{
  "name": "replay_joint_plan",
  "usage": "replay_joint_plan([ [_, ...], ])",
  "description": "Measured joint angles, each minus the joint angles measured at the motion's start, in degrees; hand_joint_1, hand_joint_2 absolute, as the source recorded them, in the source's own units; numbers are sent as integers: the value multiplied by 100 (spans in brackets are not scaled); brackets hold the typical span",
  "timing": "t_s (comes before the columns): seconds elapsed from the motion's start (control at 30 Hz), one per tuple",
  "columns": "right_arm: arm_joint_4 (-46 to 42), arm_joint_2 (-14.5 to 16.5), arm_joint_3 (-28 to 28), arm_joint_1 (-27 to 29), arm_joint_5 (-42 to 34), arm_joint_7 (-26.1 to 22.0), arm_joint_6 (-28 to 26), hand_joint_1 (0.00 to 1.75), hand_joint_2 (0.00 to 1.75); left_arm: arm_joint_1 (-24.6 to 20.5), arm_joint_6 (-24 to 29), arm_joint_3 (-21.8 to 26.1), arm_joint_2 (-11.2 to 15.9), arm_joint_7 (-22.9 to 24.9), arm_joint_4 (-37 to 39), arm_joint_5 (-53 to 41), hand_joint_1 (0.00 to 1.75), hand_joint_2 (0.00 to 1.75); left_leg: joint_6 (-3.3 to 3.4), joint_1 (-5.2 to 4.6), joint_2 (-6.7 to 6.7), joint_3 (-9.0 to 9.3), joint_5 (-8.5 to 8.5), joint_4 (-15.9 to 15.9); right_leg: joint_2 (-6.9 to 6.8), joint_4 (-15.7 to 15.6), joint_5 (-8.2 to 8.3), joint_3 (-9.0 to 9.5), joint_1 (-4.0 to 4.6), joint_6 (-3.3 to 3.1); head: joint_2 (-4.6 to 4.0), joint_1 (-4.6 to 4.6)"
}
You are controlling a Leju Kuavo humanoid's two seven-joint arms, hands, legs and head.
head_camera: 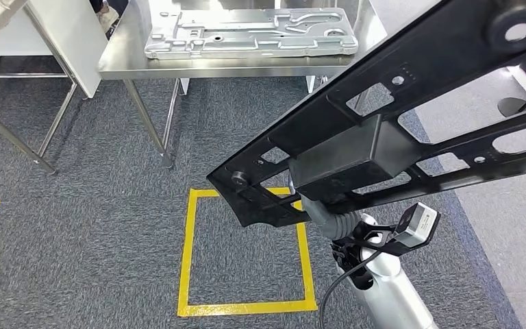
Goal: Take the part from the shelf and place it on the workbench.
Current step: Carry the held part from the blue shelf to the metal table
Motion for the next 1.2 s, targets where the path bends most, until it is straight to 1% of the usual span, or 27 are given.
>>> replay_joint_plan([
  [0.07,-16,5,-5,-2,9,-1,1,175,175,-6,-5,0,-1,-6,0,-6,0,175,-45,7,-3,-106,-163,283,8,-59,0,74,-31,-67,0,-12],
  [0.1,-22,9,-7,0,10,0,1,175,175,-6,-7,0,-1,-8,0,-8,0,175,-59,17,-9,-262,-310,604,7,-75,-11,111,-37,-92,0,-20],
  [0.17,-23,14,-7,16,14,1,1,175,175,3,-8,-1,-1,-9,0,-9,0,175,-86,22,-12,-714,-594,1409,18,-77,-57,158,-34,-119,1,-28],
  [0.2,-22,14,-7,29,16,3,1,175,175,10,-7,-1,-1,-9,0,-9,0,175,-97,24,-12,-892,-619,1665,31,-75,-86,188,-33,-118,1,-30],
  [0.23,-22,14,-7,40,20,3,1,175,175,19,-7,-1,-1,-9,0,-9,0,175,-103,25,-12,-974,-521,1708,48,-74,-122,228,-34,-110,1,-31],
  [0.27,-22,14,-7,47,21,3,1,175,175,25,-7,-1,0,-9,0,-11,0,175,-101,29,-12,-933,-305,1504,64,-73,-166,285,-36,-98,1,-32],
  [0.3,-22,14,-7,50,23,3,1,175,175,30,-7,-1,1,-10,0,-13,0,175,-94,33,-12,-796,-23,1114,75,-72,-219,351,-39,-82,1,-33],
  [0.33,-22,14,-8,50,24,3,1,175,175,34,-7,-1,1,-11,0,-16,0,175,-76,31,-16,-635,183,727,83,-70,-274,406,-32,-57,0,-34],
  [0.37,-22,15,-9,48,25,2,1,175,175,34,-7,-1,0,-13,0,-20,0,175,-44,25,-21,-494,297,393,93,-62,-322,439,-24,-26,0,-40],
  [0.4,-24,15,-10,48,26,2,1,175,175,30,-7,-1,-1,-15,0,-25,0,175,-10,16,-26,-410,321,200,99,-62,-355,455,-16,5,0,-40],
  [0.5,-32,16,-25,52,32,3,0,175,175,24,-7,-1,0,-21,0,-43,0,175,119,6,-37,-334,203,94,107,-22,-379,467,-10,101,1,-28],
  [0.53,-37,16,-33,50,33,3,0,175,175,29,-7,-1,0,-23,0,-48,0,175,163,11,-40,-286,175,77,100,97,-384,427,-15,128,1,-22],
  [0.57,-42,16,-40,46,33,2,-1,175,175,30,-7,0,0,-26,0,-52,0,175,196,17,-44,-228,147,61,92,313,-417,312,-22,150,1,-15],
  [0.6,-45,16,-49,45,33,0,-1,175,175,30,-7,0,1,-28,0,-54,0,175,223,20,-46,-169,113,48,83,643,-478,112,-29,169,1,-10],
  [0.67,-46,15,-62,60,33,-1,-1,175,175,26,-7,1,2,-31,0,-54,0,175,250,11,-49,-63,23,45,75,1410,-713,-440,-36,190,1,-4],
  [0.7,-45,15,-68,72,33,-1,-1,175,175,27,-7,0,2,-30,0,-54,0,175,251,6,-55,2,-32,45,74,1663,-814,-685,-37,188,1,-4],
  [0.73,-44,14,-72,81,33,1,-1,175,175,33,-7,1,2,-29,0,-54,0,175,248,1,-61,81,-95,45,73,1736,-837,-847,-35,174,1,-4],
  [0.77,-44,13,-75,86,33,1,-1,175,175,38,-7,1,1,-29,0,-54,0,175,242,-3,-67,171,-161,44,72,1604,-744,-907,-27,149,0,-3],
  [0.8,-44,13,-77,87,33,1,-1,175,175,41,-7,1,1,-28,0,-55,0,175,234,-6,-71,270,-232,43,70,1295,-523,-880,-10,112,0,-2],
  [0.87,-40,11,-80,87,33,-1,-1,175,175,46,-7,1,-9,-29,3,-56,0,175,206,-13,-78,426,-370,29,55,549,132,-738,48,16,0,-2],
  [0.9,-37,11,-82,87,33,-1,-1,175,175,37,-7,0,-14,-30,5,-57,0,175,179,-16,-83,472,-430,10,52,304,354,-683,76,-16,1,-1],
  [0.93,-35,10,-84,87,34,1,-1,175,175,29,-7,1,-19,-28,7,-57,0,175,148,-19,-86,520,-459,-3,56,171,475,-652,96,-40,1,-2],
  [1.0,-38,12,-87,86,37,2,-2,175,175,7,-7,1,-18,-29,8,-58,0,175,83,-27,-84,598,-451,-13,75,93,430,-556,83,-78,1,-4],
  [1.03,-42,14,-87,84,38,1,-3,175,175,4,-7,1,-16,-29,8,-57,0,175,60,-29,-81,600,-412,82,81,44,411,-474,66,-107,1,-7],
  [1.07,-46,16,-88,79,37,-2,-3,175,175,-2,-8,1,-15,-31,7,-59,0,175,40,-27,-80,511,-385,280,81,3,382,-384,50,-133,1,-21],
  [1.13,-49,19,-87,71,39,-4,-3,175,175,-11,-11,-1,-15,-31,7,-59,0,175,1,-11,-80,115,-475,953,79,-50,297,-225,44,-166,1,-40],
  [1.2,-44,21,-86,73,45,-2,-4,175,175,-2,-8,0,-11,-31,7,-58,0,175,-41,3,-80,-350,-827,1499,84,-58,172,-86,48,-178,1,-47],
])
